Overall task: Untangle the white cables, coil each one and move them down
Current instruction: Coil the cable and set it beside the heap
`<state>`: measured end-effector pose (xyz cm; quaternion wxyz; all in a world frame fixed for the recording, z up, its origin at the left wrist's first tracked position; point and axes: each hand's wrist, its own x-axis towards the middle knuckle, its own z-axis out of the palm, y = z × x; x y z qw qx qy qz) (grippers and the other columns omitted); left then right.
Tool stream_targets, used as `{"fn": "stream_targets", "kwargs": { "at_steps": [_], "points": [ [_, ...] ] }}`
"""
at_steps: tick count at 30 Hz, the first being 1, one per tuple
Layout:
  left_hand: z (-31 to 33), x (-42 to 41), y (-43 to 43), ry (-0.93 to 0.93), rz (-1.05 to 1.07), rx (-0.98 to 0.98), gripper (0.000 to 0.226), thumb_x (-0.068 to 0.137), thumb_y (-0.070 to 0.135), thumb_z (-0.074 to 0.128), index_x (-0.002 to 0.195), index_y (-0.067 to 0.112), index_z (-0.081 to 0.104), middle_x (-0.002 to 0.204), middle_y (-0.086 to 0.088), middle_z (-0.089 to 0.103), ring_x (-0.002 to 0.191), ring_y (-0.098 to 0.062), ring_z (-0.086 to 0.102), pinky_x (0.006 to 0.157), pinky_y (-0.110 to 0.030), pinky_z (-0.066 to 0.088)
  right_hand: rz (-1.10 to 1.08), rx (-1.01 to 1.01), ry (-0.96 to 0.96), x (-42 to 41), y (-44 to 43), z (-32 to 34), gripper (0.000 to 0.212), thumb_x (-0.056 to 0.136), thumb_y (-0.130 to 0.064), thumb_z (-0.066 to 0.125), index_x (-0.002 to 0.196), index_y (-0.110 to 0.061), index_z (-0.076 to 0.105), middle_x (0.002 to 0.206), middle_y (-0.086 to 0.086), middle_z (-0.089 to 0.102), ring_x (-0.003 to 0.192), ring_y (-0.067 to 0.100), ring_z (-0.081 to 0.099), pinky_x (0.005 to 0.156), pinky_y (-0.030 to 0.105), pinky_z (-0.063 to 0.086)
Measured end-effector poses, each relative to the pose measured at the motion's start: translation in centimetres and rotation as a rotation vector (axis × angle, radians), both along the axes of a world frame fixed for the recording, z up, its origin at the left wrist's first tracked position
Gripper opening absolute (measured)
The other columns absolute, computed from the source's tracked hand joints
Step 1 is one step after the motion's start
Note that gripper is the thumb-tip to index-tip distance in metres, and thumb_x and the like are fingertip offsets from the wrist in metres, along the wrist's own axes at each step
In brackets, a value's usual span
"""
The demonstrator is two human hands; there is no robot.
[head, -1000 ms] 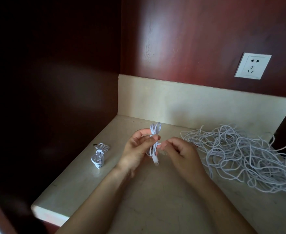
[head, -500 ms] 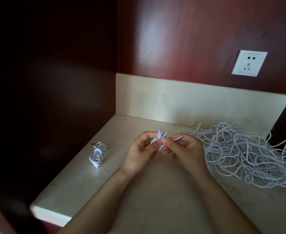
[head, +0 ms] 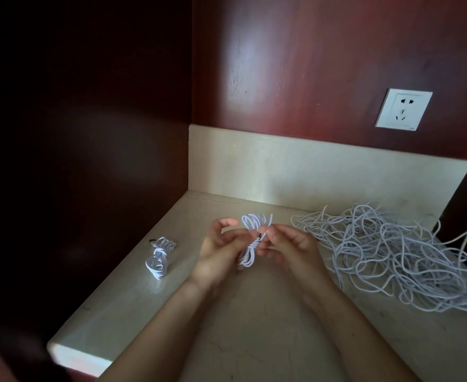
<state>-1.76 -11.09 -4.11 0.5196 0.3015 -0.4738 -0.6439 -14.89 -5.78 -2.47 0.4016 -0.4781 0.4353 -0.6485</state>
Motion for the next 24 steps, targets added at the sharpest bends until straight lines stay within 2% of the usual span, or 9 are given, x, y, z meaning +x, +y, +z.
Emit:
{"fn": "stream_targets", "kwargs": {
  "at_steps": [2, 4, 8, 11, 14, 17, 19, 22, 24],
  "points": [
    [0.03, 0.12, -0.17, 0.006, -0.030, 0.070, 0.044, 0.083, 0.005, 0.072, 0.121, 0.012, 0.050, 0.101, -0.013, 0.072, 0.076, -0.019, 0.067, 0.063, -0.027, 0.053, 0.028, 0.024, -0.034, -0.04, 0.10, 0.20, 0.021, 0.083, -0.021, 0.061, 0.091, -0.005, 0.073, 0.074, 0.004, 0.070, 0.074, 0.013, 0.066, 0.069, 0.024, 0.055],
    [0.36, 0.23, -0.10, 0.079, -0.111, 0.096, 0.046, 0.080, 0.005, 0.071, 0.123, 0.011, 0.056, 0.106, -0.016, 0.072, 0.082, -0.021, 0.069, 0.067, -0.027, 0.056, 0.046, 0.049, -0.059, -0.10, 0.18, 0.29, 0.022, 0.078, -0.022, 0.064, 0.088, -0.005, 0.074, 0.073, 0.008, 0.068, 0.073, 0.015, 0.067, 0.068, 0.024, 0.055],
    [0.84, 0.41, 0.45, 0.193, -0.262, 0.158, 0.027, 0.079, -0.003, 0.061, 0.106, -0.002, 0.067, 0.084, -0.018, 0.071, 0.067, -0.022, 0.069, 0.061, -0.029, 0.057, 0.081, 0.114, 0.028, -0.13, 0.42, 0.48, 0.008, 0.078, -0.015, 0.070, 0.077, -0.009, 0.076, 0.072, 0.011, 0.069, 0.066, 0.017, 0.065, 0.065, 0.025, 0.055],
    [0.64, 0.48, 0.23, 0.198, -0.297, 0.196, 0.032, 0.070, -0.002, 0.066, 0.102, -0.001, 0.069, 0.084, -0.020, 0.069, 0.069, -0.027, 0.067, 0.068, -0.036, 0.059, 0.082, 0.172, 0.047, -0.31, 0.44, 0.57, 0.017, 0.084, -0.003, 0.068, 0.070, -0.011, 0.074, 0.071, 0.012, 0.070, 0.065, 0.018, 0.068, 0.061, 0.025, 0.056],
    [0.74, 0.63, 0.20, 0.169, -0.283, 0.187, 0.025, 0.067, -0.002, 0.068, 0.092, 0.002, 0.070, 0.079, -0.018, 0.068, 0.066, -0.027, 0.066, 0.067, -0.037, 0.059, 0.083, 0.207, 0.060, -0.47, 0.48, 0.74, 0.012, 0.082, -0.010, 0.071, 0.070, -0.012, 0.073, 0.072, 0.011, 0.071, 0.068, 0.019, 0.069, 0.059, 0.026, 0.055],
    [0.66, 0.55, 0.42, 0.143, -0.251, 0.113, 0.028, 0.065, -0.004, 0.072, 0.091, 0.003, 0.070, 0.078, -0.017, 0.070, 0.063, -0.025, 0.067, 0.064, -0.033, 0.059, 0.056, 0.222, 0.098, -0.59, 0.49, 0.76, 0.016, 0.071, -0.023, 0.077, 0.071, -0.009, 0.070, 0.070, 0.009, 0.070, 0.069, 0.018, 0.067, 0.055, 0.026, 0.053],
    [0.48, 0.34, 0.40, 0.093, -0.170, 0.025, 0.031, 0.063, -0.009, 0.076, 0.091, 0.003, 0.070, 0.078, -0.014, 0.072, 0.064, -0.021, 0.067, 0.064, -0.028, 0.058, 0.006, 0.225, 0.135, -0.58, 0.37, 0.63, 0.016, 0.076, -0.016, 0.077, 0.069, -0.007, 0.066, 0.066, 0.009, 0.068, 0.066, 0.017, 0.066, 0.051, 0.025, 0.051],
    [0.43, 0.02, 0.44, -0.031, -0.009, -0.172, 0.025, 0.073, -0.018, 0.071, 0.084, 0.004, 0.066, 0.071, -0.001, 0.072, 0.062, -0.008, 0.065, 0.058, -0.019, 0.052, -0.088, 0.189, 0.164, -0.32, 0.18, 0.30, 0.020, 0.083, -0.007, 0.073, 0.067, -0.003, 0.062, 0.060, 0.010, 0.066, 0.055, 0.015, 0.064, 0.048, 0.023, 0.049],
    [0.43, -0.05, 0.42, -0.125, 0.062, -0.304, 0.023, 0.076, -0.013, 0.073, 0.082, 0.008, 0.065, 0.075, 0.002, 0.072, 0.067, -0.006, 0.065, 0.057, -0.019, 0.050, -0.140, 0.141, 0.174, -0.22, 0.14, 0.16, 0.020, 0.084, -0.007, 0.073, 0.068, 0.001, 0.063, 0.058, 0.011, 0.066, 0.055, 0.016, 0.064, 0.049, 0.024, 0.049]
  ]
}}
